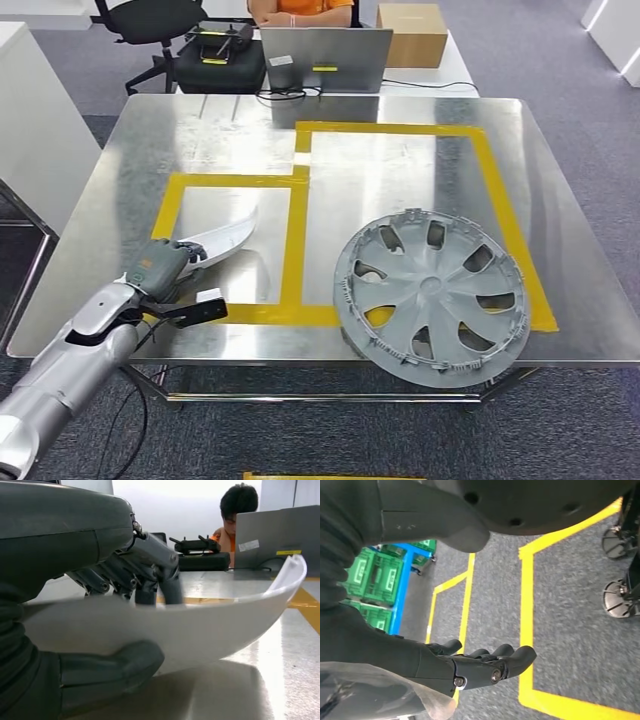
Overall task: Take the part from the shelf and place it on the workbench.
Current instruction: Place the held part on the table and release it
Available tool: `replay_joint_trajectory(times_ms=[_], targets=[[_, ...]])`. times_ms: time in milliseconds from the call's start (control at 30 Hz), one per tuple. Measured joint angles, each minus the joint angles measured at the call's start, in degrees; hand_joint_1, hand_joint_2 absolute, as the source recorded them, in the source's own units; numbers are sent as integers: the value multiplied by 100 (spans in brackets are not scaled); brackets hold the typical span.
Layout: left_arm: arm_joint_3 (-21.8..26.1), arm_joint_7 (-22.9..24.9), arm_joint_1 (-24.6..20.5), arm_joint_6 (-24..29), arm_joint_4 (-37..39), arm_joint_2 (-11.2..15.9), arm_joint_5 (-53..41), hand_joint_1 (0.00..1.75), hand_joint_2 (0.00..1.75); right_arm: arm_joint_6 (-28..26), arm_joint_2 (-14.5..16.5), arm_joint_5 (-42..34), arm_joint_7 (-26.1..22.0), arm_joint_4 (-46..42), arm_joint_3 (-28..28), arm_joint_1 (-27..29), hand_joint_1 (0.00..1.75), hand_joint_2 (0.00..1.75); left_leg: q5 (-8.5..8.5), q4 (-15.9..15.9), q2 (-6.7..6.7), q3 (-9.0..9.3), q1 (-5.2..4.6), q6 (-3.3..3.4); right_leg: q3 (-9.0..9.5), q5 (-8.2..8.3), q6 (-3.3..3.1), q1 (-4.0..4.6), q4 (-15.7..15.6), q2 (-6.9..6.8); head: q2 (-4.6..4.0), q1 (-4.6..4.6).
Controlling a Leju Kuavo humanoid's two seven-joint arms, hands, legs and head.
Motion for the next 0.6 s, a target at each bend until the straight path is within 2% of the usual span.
replay_joint_trajectory(times_ms=[33, 100, 167, 233, 300, 333, 367, 400, 433, 500, 533, 600], targets=[[-17, -8, -32, 34, 80, 7, 21, 0, 175, -2, -7, 5, -12, 0, 1, -9, 0, 0, -7, 5, 1, 0, -11, -26, 128, 67, -23, 6, -245, -4, 0, -3], [-45, -30, -65, 113, 207, 18, 67, 0, 175, -4, -11, 11, -27, 0, 2, -7, 0, 0, -2, 5, 6, -4, -28, -80, 218, 68, -64, 22, -376, 1, 0, -8], [-67, -76, -71, 167, 287, 20, 143, 0, 87, -10, -15, 16, -34, 0, 3, 6, 0, 0, -23, 9, 6, 3, -18, -140, 231, 92, -123, 7, -400, 5, -1, -11], [-50, -246, -59, 184, 335, 13, 447, 0, 0, -22, -22, 19, -49, 0, 13, 4, 0, 0, -227, 300, 3, -113, -6, -200, 255, 113, -187, -18, -440, 0, -1, -31], [66, -489, 58, 187, 345, -40, 968, 0, 0, -32, -29, 19, -67, 0, 27, 1, 0, 0, -578, 1000, 2, -418, 6, -241, 262, 111, -223, -21, -444, 4, -1, -44], [155, -572, 172, 187, 319, -92, 1225, 0, 0, -34, -30, 17, -74, 0, 31, 3, 0, 0, -697, 1327, 2, -564, 12, -253, 264, 108, -231, -21, -443, 10, -1, -43], [255, -617, 308, 190, 260, -160, 1452, 0, 0, -40, -30, 12, -81, 0, 32, 6, 0, 0, -718, 1501, 2, -643, 15, -257, 267, 106, -233, -21, -442, 19, 0, -43], [356, -633, 449, 202, 172, -235, 1650, 0, 0, -47, -30, 4, -86, 0, 32, 8, 0, 0, -634, 1465, 2, -626, 17, -253, 269, 105, -231, -21, -439, 27, 0, -44], [465, -634, 584, 248, 47, -317, 1814, 0, 0, -57, -29, -10, -92, 0, 32, 9, 0, 0, -456, 1202, 2, -502, 19, -240, 274, 101, -226, -21, -436, 33, 0, -44], [684, -622, 823, 452, -277, -483, 2060, 0, 0, -94, -22, -56, -106, 0, 32, 8, 0, 0, -125, 432, 2, -136, 10, -197, 276, 91, -200, -9, -425, 38, -1, -41], [794, -616, 947, 595, -494, -577, 2177, 0, 0, -120, -16, -83, -114, 0, 31, 8, 0, 0, -44, 149, -1, -2, -1, -175, 269, 89, -176, -2, -418, 42, 0, -38], [1002, -623, 1236, 867, -1003, -768, 2471, 0, 0, -173, 6, -133, -122, 0, 27, 15, 0, 0, -51, -21, -7, 73, -31, -135, 257, 95, -113, 4, -419, 47, 0, -35]])
